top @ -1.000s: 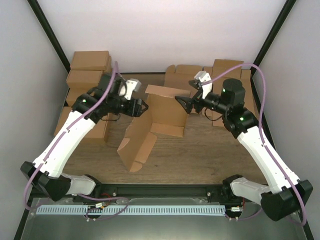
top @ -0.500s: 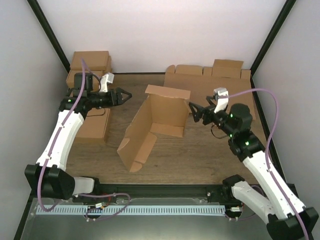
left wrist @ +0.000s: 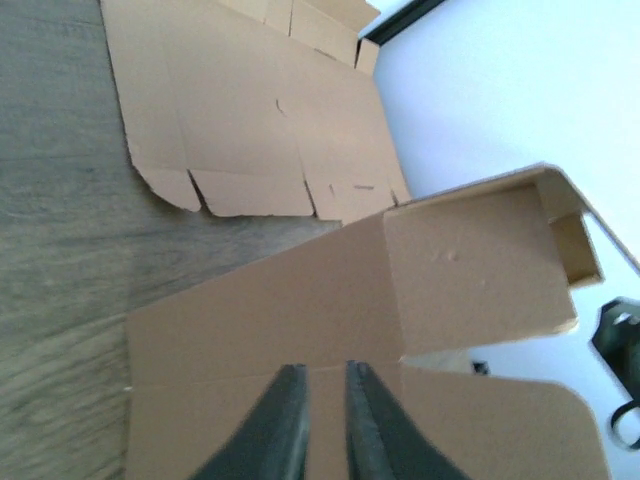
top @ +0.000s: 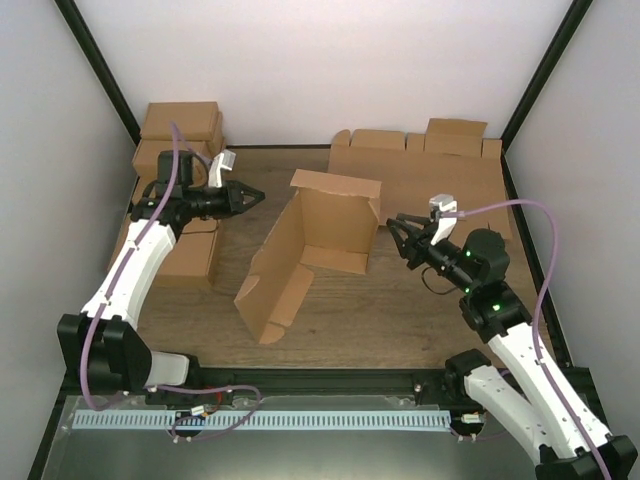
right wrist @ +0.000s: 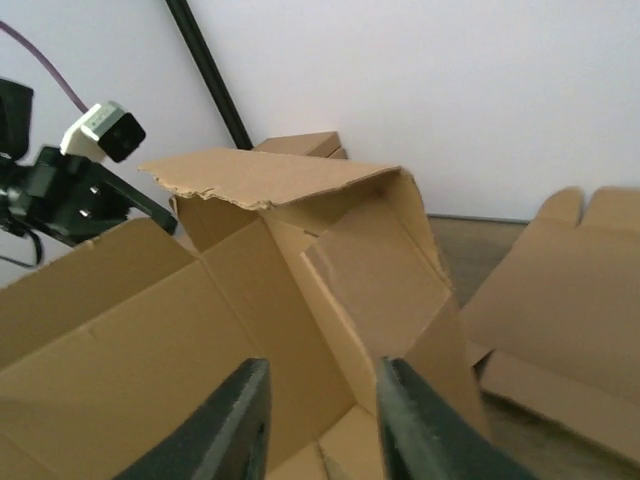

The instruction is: Fold the paper box

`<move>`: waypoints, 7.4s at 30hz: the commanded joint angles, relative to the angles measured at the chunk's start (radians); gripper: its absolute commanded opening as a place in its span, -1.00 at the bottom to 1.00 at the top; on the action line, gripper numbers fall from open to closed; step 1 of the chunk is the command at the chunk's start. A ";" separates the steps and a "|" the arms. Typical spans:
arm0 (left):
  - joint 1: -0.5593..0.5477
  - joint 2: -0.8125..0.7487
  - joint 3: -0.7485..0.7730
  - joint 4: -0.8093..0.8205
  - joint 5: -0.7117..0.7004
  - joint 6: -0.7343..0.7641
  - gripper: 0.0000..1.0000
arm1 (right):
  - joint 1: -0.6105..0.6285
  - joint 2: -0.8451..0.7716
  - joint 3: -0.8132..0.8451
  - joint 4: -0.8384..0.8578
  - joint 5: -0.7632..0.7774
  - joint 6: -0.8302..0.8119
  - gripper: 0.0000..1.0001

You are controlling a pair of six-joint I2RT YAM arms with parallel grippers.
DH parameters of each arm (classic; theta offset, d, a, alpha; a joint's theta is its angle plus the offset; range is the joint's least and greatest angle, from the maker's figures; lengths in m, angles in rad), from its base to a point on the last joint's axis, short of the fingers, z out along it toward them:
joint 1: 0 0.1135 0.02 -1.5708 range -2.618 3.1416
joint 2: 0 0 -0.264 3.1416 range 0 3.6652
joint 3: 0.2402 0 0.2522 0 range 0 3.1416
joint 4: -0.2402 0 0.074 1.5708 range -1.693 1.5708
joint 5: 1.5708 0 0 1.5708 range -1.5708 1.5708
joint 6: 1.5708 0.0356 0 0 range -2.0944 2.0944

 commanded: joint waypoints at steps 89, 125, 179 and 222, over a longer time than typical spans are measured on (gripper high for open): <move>-0.351 -0.220 0.147 -0.362 -0.510 0.246 0.50 | 0.001 0.495 0.694 -0.349 -0.253 -0.500 0.41; -0.592 -0.095 0.226 -0.434 -0.862 0.238 0.30 | 0.152 0.717 0.854 -0.668 -0.110 -0.737 0.50; -0.586 -0.124 0.164 -0.360 -0.842 0.187 -0.92 | 0.267 0.633 0.707 -0.562 0.119 -0.836 0.73; -0.586 -0.111 0.160 -0.268 -0.725 0.172 -0.92 | 0.479 0.576 0.243 0.021 0.716 -1.283 0.22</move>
